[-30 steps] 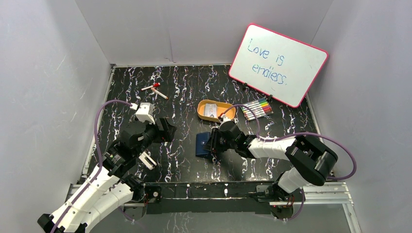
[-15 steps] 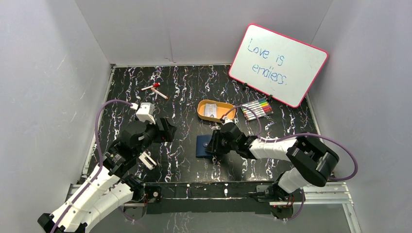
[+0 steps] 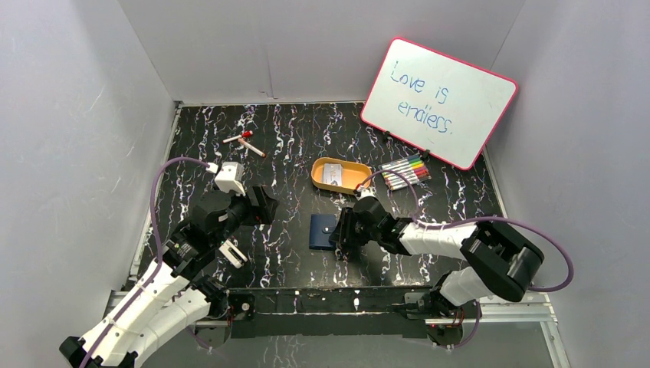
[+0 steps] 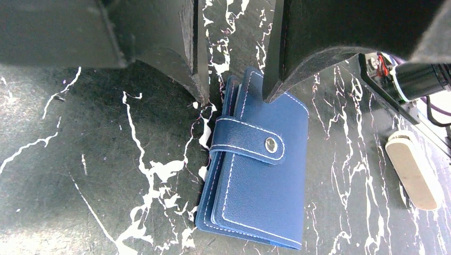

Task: Put the credit cards into the card holder
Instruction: Place the card holder at the center of the board.

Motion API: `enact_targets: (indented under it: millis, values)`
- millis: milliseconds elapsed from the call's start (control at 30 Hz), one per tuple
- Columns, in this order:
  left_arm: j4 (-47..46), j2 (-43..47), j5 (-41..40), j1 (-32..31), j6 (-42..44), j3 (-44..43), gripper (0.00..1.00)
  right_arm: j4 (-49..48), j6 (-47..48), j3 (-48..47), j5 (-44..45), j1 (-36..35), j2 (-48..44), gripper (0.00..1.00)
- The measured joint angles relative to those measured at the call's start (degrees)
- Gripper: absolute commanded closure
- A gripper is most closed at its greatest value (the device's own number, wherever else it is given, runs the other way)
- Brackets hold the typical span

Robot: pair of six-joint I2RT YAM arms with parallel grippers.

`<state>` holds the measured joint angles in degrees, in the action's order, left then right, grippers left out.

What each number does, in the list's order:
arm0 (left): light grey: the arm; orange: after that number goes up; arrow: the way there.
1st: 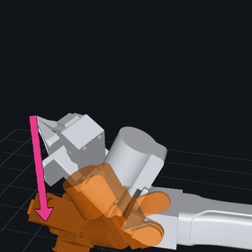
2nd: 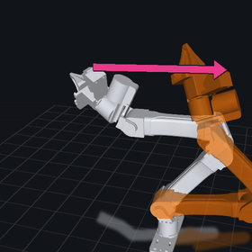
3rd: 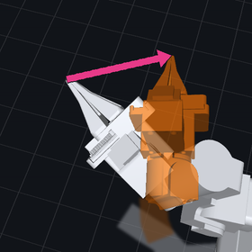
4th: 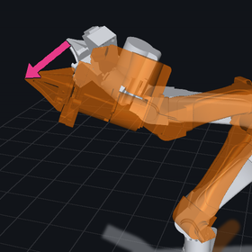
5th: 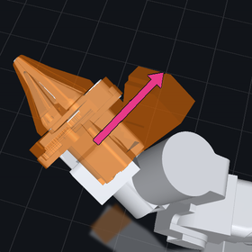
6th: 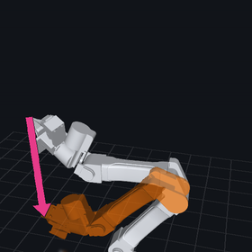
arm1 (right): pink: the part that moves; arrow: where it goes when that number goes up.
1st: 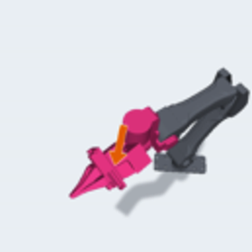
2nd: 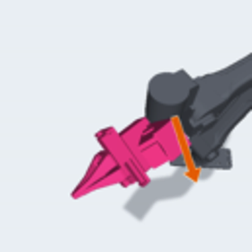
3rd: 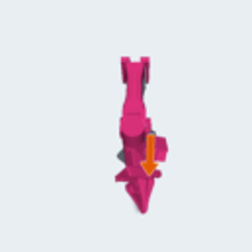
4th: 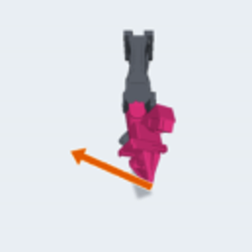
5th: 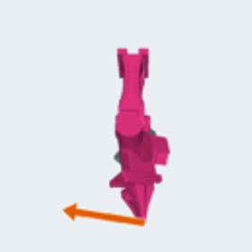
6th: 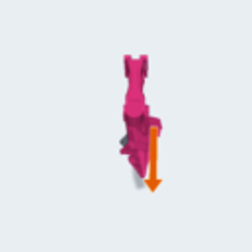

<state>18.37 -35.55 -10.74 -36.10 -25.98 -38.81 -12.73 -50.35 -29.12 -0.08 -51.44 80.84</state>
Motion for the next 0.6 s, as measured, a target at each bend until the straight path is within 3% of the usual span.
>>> enact_targets:
  millis: [300, 467, 600]
  values:
    - [0.0, 0.0, -0.2, 0.0, 0.0, 0.0, 0.22, 0.7, 0.0, 0.9, 0.2, 0.0, -1.6, 0.48]
    - [0.0, 0.0, -0.6, 0.0, 0.0, 0.0, 0.21, 2.4, 1.1, 1.9, 0.4, 0.1, -4.2, 0.35]
    - [0.0, 0.0, -1.0, 0.0, -0.1, 0.0, 0.20, 7.7, 2.8, 4.0, 2.3, 0.2, -13.1, 0.20]
